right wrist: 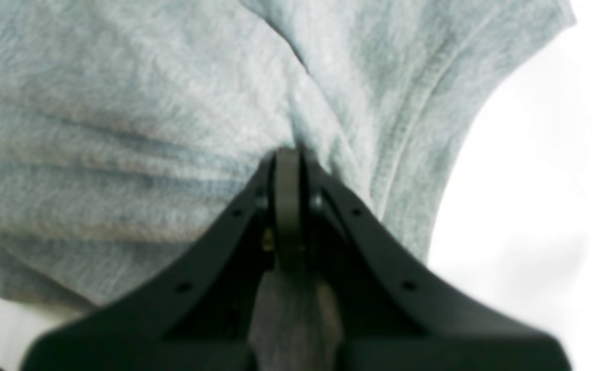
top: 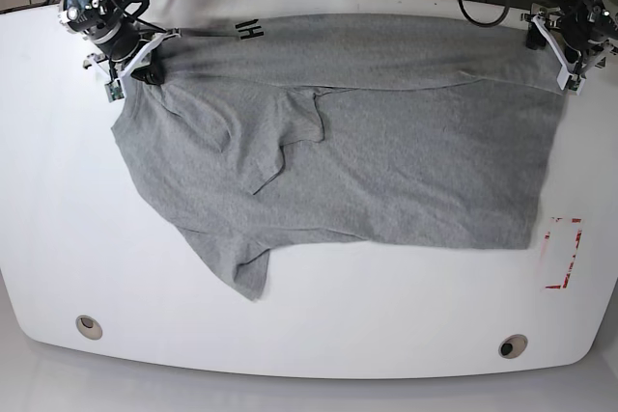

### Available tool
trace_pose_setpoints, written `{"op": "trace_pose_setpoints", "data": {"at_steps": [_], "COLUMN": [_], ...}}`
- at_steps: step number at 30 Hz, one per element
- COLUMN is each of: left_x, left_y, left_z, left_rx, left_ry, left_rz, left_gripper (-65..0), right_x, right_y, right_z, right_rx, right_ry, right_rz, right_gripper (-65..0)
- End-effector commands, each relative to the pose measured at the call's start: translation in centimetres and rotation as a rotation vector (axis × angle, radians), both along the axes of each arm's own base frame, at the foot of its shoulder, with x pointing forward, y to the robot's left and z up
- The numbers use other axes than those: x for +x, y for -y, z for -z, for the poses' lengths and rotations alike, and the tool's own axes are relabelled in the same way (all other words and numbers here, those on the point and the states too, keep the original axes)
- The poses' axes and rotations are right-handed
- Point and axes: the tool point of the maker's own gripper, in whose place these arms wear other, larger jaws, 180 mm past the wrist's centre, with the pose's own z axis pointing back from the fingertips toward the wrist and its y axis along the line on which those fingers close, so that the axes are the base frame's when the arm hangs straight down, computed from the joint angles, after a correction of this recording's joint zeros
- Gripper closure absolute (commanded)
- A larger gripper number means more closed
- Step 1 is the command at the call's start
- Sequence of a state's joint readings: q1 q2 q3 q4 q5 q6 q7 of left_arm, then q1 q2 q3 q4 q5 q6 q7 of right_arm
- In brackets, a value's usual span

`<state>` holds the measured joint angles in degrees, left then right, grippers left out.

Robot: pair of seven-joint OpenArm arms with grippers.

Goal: Layout the t-shirt on the table in an organized manner, then fold the t-shirt properly
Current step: 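Hold the collar edge with both grippers and pull it taut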

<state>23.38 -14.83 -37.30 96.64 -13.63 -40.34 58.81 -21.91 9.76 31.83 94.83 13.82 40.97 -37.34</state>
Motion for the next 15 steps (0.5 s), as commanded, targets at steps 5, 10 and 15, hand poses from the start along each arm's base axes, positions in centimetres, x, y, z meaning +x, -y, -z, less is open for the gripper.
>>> {"op": "trace_pose_setpoints", "data": {"at_steps": [5, 10, 15], "left_x": [-2.3, -2.9, -3.4], "left_y": [-1.2, -0.5, -0.3], "left_z": [-0.7, -1.1, -1.4], "left_rx": [0.082, 0.091, 0.099], "left_ry": [-0.070, -0.069, -0.071], "left_rz": [0.017, 0.036, 0.042], "left_gripper": [-42.5, -42.5, -42.5], "right_x": [-2.8, -3.8, -4.1], "right_y": [1.3, 1.1, 0.9], "right_z": [1.0, 1.1, 0.0], "right_rx": [-0.061, -0.064, -0.088], "right_ry": [-0.097, -0.113, -0.095], "right_rz": [0.002, -0.002, -0.023], "right_gripper": [-1.7, -1.6, -1.6]}}
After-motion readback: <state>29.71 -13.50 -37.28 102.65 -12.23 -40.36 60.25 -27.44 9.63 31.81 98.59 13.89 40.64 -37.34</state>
